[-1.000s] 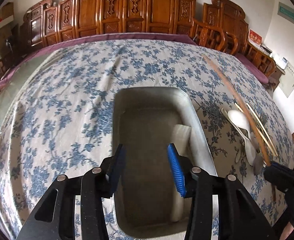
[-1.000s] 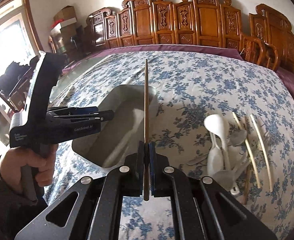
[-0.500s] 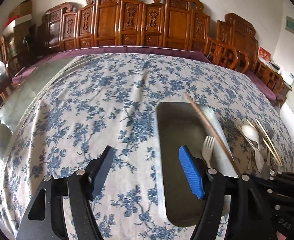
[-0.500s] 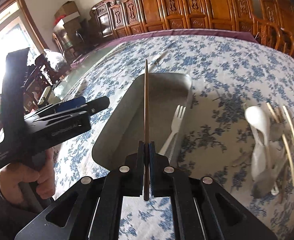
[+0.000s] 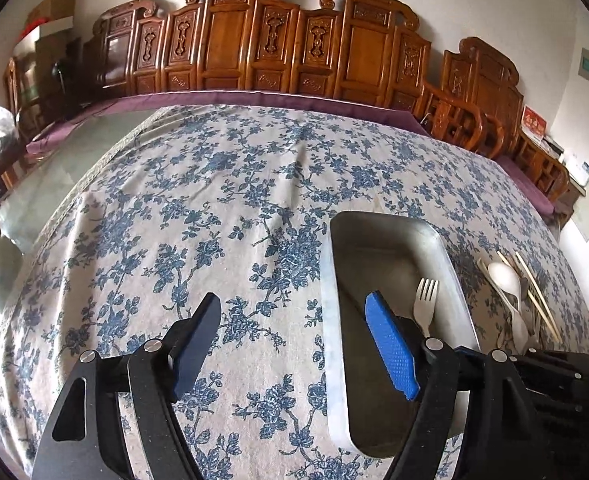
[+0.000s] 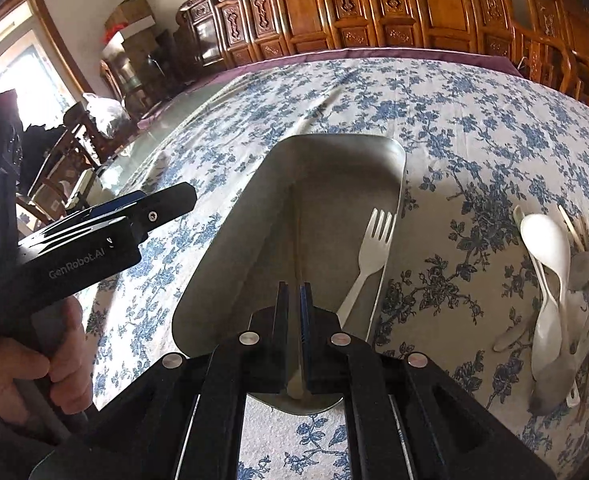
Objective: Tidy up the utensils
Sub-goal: 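Move the left tool back over the utensil pile toward the white spoon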
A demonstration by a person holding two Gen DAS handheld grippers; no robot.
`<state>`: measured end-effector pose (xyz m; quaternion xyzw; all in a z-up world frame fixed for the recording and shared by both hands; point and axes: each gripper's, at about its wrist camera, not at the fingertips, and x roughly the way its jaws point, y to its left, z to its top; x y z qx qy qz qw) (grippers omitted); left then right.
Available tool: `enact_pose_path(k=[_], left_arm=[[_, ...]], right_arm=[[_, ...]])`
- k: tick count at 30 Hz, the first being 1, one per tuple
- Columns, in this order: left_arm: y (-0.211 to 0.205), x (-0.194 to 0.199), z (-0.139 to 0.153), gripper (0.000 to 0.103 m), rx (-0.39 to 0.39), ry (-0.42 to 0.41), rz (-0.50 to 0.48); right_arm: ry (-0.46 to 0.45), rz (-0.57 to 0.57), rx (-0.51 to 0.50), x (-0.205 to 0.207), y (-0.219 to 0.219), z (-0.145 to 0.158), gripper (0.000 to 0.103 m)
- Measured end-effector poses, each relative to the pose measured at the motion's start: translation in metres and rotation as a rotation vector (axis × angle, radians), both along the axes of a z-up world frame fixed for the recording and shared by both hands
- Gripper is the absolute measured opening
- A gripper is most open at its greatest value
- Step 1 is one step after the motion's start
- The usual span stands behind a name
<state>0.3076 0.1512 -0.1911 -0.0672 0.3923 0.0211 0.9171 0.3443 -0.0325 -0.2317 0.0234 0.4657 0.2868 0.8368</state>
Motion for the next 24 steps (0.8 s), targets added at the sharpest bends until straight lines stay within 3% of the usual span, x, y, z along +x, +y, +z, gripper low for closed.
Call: enact_pose_path(k=[5, 9, 14, 18, 24], left_arm=[[-0.008, -0.003, 0.004, 0.072, 0.008, -0.013, -0.014], [-0.022, -0.006, 0.008, 0.074, -0.002, -0.023, -0.045], [-0.054, -0.012, 0.015, 0.084, -0.004, -0.052, -0.101], [-0.083, -0.015, 0.018, 0.086, 0.008, -0.068, -0.146], [-0.131, -0.017, 0.021, 0.086, 0.005, -0.085, -0.231]], right_arm=[[-0.034, 0.008, 0.046, -0.001, -0.021, 0.014, 0.008], [-0.103, -0.012, -0.009, -0.008, -0.054, 0.031, 0.008], [-0.174, -0.092, -0.106, -0.013, -0.120, 0.044, 0.009], [-0.197, -0.177, -0.173, -0.011, -0.171, 0.040, 0.024], [-0.183, -0.269, -0.229, -0.002, -0.230, 0.019, 0.025]])
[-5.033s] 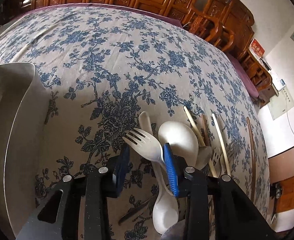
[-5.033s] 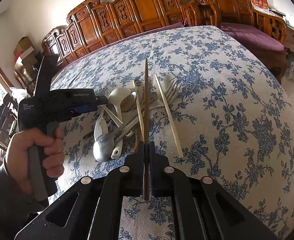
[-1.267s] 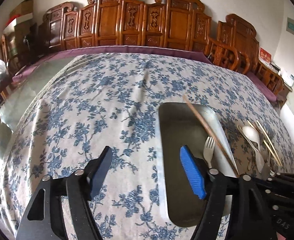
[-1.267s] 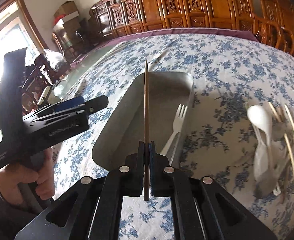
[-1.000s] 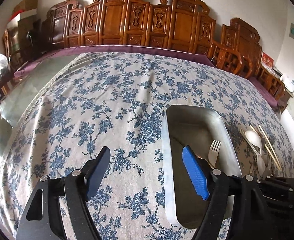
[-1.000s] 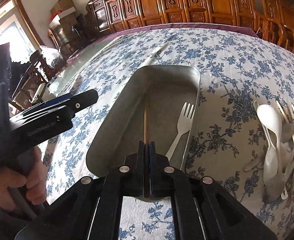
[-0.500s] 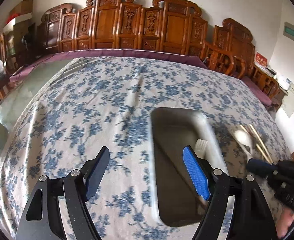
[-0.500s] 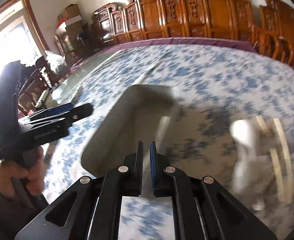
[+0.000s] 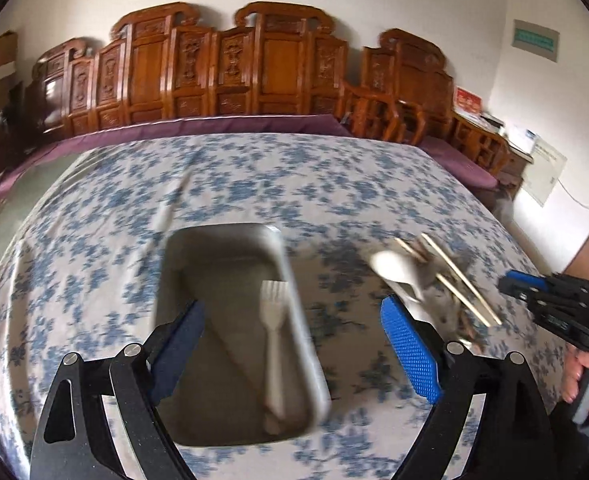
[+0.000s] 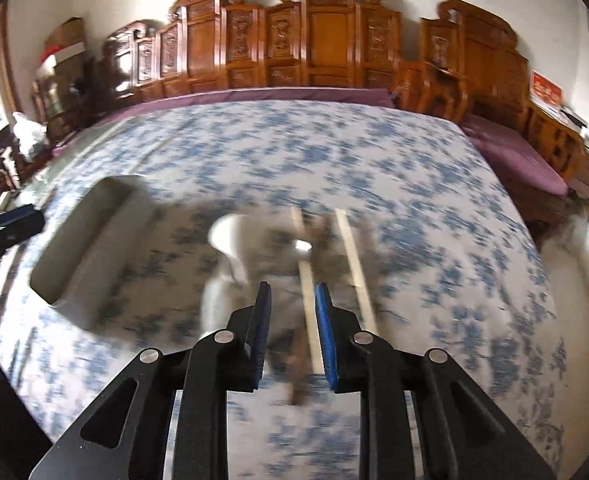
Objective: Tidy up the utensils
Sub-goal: 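Move the left tool back over the utensil pile toward the white spoon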
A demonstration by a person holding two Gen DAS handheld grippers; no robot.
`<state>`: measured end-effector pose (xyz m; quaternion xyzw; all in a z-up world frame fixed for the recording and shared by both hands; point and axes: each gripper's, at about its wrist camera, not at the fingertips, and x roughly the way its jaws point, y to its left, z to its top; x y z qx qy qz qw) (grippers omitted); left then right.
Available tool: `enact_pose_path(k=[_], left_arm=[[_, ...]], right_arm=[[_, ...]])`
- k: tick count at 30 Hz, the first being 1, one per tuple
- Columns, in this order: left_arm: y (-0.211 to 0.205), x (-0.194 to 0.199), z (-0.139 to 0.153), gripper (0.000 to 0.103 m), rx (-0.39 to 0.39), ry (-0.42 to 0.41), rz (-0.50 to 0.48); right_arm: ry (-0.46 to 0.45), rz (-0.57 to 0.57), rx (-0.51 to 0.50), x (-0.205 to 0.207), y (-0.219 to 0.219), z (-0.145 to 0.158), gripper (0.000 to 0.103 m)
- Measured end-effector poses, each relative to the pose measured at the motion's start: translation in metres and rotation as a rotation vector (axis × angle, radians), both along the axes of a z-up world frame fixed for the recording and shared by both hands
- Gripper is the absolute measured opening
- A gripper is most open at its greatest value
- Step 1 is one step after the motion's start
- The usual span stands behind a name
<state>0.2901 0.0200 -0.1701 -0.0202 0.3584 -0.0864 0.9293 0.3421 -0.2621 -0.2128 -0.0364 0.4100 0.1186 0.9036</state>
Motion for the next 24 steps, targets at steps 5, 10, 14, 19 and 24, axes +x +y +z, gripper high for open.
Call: enact_pose_path(k=[5, 10, 14, 19, 24], left_arm=[[-0.027, -0.002, -0.007, 0.086, 0.007, 0.014, -0.046], [-0.049, -0.002, -0.016, 0.086, 0.016, 0.034, -0.084], [-0.066, -0.002, -0.025, 0.086, 0.031, 0.052, -0.107], [-0.080, -0.003, -0.040, 0.086, 0.048, 0.083, -0.137], [-0.086, -0.004, -0.047, 0.086, 0.063, 0.094, -0.145]], right_arm=[[0.046, -0.025, -0.037, 0.023, -0.029, -0.028, 0.025], [0.110, -0.012, -0.043, 0.037, -0.040, -0.054, 0.025], [0.134, -0.017, -0.045, 0.040, -0.042, -0.064, 0.025], [0.149, -0.019, -0.061, 0.043, -0.045, -0.070, 0.024], [0.148, -0.025, -0.044, 0.043, -0.048, -0.070, 0.021]])
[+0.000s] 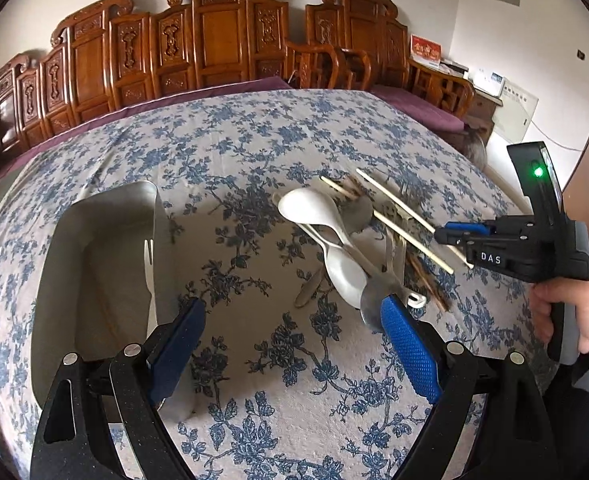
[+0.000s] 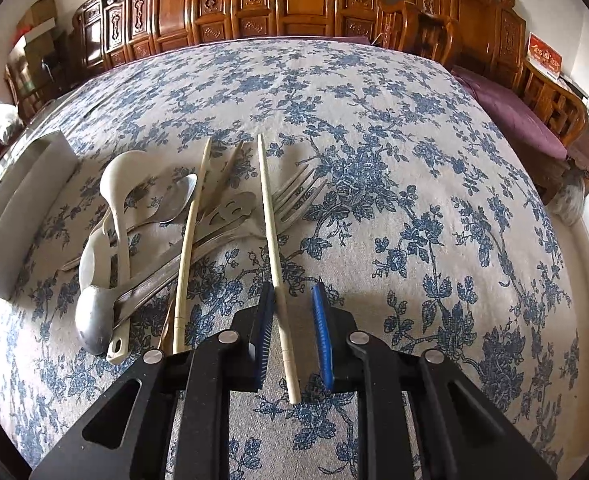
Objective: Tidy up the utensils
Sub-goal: 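Move the left tool back over the utensil pile toward the white spoon, then close the left gripper on the white plastic spoon handle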
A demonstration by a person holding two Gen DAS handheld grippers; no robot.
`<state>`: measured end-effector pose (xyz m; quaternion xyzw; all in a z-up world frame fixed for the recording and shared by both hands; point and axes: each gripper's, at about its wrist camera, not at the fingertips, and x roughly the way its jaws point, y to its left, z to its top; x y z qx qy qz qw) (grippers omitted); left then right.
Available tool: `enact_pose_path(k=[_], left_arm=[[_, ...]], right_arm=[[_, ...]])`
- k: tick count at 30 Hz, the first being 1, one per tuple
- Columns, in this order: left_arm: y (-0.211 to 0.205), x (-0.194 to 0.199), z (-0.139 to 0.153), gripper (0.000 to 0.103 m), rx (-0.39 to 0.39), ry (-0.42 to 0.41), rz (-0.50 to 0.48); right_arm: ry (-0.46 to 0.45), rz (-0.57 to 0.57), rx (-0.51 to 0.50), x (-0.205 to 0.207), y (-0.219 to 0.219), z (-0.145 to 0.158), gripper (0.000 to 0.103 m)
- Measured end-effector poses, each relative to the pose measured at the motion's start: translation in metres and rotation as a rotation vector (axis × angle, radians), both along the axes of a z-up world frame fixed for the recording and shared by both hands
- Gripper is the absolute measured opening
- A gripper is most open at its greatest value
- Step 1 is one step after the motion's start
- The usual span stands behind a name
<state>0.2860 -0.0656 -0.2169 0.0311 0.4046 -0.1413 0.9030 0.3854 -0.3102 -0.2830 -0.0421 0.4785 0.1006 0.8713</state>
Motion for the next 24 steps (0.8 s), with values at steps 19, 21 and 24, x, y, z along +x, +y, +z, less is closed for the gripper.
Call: enact_pose_path(k=[19, 21, 24], left_arm=[[-0.020, 0.031, -0.012, 0.086, -0.007, 0.054, 0.020], [-0.026, 0.039, -0.011, 0.086, -0.021, 0.061, 0.021], [-0.039, 0.053, -0.013, 0.079, -0.019, 0.071, 0.014]], right_arm=[[-0.087, 0.008, 0.087, -0.009, -0.004, 0.021, 0.006], [-0.094, 0.005, 0.104, -0.010, -0.006, 0.024, 0.006], [-0.098, -0.005, 0.129, -0.010, -0.010, 0.027, 0.006]])
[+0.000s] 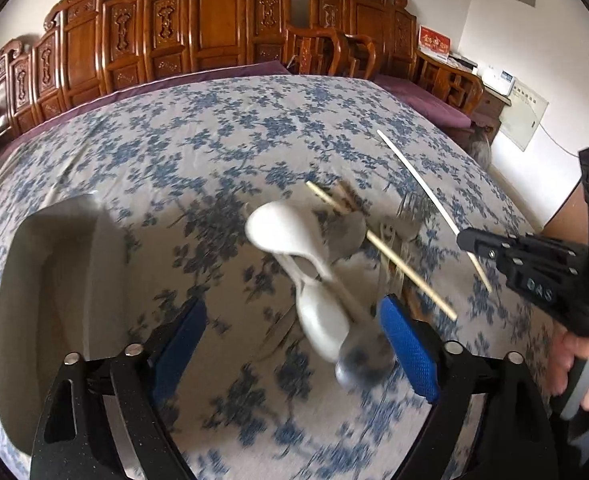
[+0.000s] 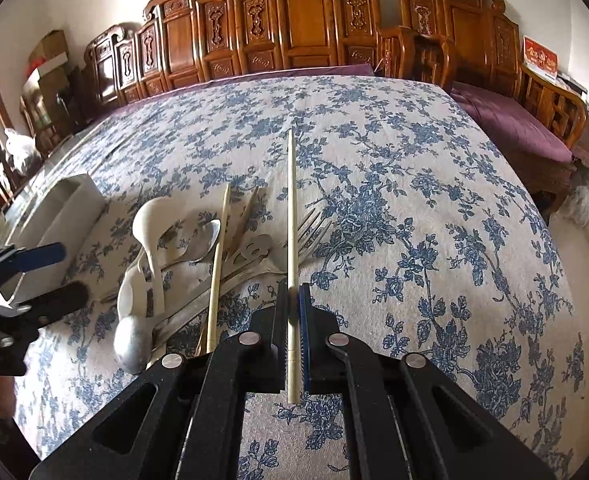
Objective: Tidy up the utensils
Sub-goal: 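Close the left gripper on the white plastic spoon handle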
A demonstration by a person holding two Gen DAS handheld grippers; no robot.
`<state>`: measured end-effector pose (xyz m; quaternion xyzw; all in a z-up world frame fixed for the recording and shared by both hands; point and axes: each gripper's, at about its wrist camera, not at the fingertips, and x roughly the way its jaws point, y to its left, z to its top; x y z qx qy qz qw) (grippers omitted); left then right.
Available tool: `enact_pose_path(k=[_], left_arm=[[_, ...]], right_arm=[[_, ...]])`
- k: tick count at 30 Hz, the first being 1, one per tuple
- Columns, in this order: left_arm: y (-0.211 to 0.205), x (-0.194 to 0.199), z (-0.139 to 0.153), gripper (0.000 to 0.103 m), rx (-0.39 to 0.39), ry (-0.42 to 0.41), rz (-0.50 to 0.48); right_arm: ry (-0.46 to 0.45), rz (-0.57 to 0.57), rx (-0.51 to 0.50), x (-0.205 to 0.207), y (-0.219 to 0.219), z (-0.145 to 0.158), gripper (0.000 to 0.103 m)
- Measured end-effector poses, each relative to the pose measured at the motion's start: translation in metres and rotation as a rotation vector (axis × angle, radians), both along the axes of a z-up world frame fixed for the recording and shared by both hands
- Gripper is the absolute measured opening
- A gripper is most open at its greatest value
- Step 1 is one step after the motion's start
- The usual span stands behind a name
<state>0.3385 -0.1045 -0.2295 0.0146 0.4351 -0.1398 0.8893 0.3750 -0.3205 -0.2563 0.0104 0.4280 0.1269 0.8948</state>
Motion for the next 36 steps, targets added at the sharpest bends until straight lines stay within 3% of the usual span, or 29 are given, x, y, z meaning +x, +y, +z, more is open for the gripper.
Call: enact_pose_path(k=[5, 7, 11, 21, 24, 36], left_arm=[[-0.019, 0.022, -0.009, 0.062, 0.003, 0.031, -0.009], [-0.024, 0.028, -0.014, 0.051, -0.003, 0.043, -0.012], [-0.031, 0.040, -0.022, 0.041, -0.010, 0.069, -0.006], [-0.035, 0.047, -0.025, 0.030, 0.040, 0.059, 0.015], [-0.036, 0.045, -0.024, 0.022, 0.025, 0.064, 0.005], [-0.054, 0.056, -0.027, 0.024, 0.105, 0.091, -0.010]], right_arm=[[-0.005, -0.003, 0.033, 0.000, -0.003, 0.003, 0.006], [-0.006, -0.003, 0.042, 0.000, -0.004, 0.004, 0.006], [-0.004, -0.012, 0.064, 0.001, -0.007, 0.005, 0.006], [-0.002, -0.019, 0.094, 0.003, -0.009, 0.006, 0.006], [-0.002, -0.019, 0.097, 0.003, -0.009, 0.006, 0.006], [0.003, -0.028, 0.104, 0.004, -0.010, 0.005, 0.006]])
